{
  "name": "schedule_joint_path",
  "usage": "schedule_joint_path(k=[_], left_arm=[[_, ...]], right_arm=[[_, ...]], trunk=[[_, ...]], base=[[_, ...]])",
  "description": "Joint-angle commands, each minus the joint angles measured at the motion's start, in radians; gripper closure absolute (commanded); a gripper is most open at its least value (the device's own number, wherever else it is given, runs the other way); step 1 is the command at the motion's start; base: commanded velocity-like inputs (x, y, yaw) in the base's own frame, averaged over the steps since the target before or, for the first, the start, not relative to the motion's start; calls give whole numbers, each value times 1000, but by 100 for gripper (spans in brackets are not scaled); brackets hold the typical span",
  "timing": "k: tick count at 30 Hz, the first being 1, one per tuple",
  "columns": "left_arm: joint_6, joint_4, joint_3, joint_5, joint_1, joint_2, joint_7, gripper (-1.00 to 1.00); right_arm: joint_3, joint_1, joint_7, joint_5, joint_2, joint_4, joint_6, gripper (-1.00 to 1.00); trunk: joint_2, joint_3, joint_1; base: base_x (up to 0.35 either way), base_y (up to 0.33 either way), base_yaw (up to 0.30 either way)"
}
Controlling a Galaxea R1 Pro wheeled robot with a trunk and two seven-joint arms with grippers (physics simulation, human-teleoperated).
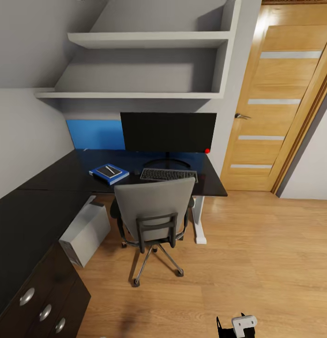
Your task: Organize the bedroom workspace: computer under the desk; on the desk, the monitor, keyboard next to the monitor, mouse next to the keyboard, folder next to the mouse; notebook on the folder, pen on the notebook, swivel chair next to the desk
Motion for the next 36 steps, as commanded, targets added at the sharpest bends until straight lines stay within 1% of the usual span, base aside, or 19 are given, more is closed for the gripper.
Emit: schedule_joint_path(k=[1,13,36], left_arm=[[-2,1,-9,9,-1,0,3,-100],[3,1,-9,9,-1,3,5,-100],[10,1,-10,8,-1,-2,-2,-100]], right_arm=[[9,-1,-5,-2,0,2,-3,-100],[9,-1,-5,-3,0,2,-3,-100],[9,-1,-5,-3,0,2,-3,-100]], trunk=[[7,2,-4],[91,40,-50],[252,112,-138]], base=[[0,0,0],[0,0,0],[0,0,0]])
